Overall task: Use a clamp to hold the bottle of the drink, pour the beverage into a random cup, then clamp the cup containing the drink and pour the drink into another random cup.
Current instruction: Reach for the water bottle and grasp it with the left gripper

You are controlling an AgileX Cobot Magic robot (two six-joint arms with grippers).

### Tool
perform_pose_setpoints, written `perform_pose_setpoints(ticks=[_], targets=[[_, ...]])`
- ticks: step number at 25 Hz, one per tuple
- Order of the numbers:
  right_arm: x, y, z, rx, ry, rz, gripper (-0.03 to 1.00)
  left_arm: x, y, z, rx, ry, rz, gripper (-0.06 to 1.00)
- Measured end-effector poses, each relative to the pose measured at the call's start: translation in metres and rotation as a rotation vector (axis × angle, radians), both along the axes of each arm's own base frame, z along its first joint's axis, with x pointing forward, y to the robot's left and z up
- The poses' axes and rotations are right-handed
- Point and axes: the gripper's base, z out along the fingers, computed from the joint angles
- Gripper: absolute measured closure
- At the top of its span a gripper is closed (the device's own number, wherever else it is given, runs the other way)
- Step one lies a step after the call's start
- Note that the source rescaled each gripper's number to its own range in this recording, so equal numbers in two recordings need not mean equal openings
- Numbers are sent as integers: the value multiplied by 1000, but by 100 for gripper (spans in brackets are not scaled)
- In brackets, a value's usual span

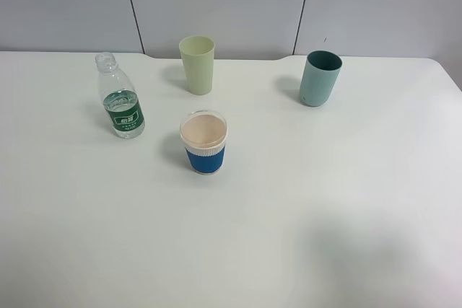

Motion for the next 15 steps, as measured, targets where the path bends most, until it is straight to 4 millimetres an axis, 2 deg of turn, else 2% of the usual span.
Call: perform_pose_setpoints(ticks=[15], targets=[[0, 0, 0, 0, 0, 0, 17, 0, 0, 0, -1, 0, -1, -6]])
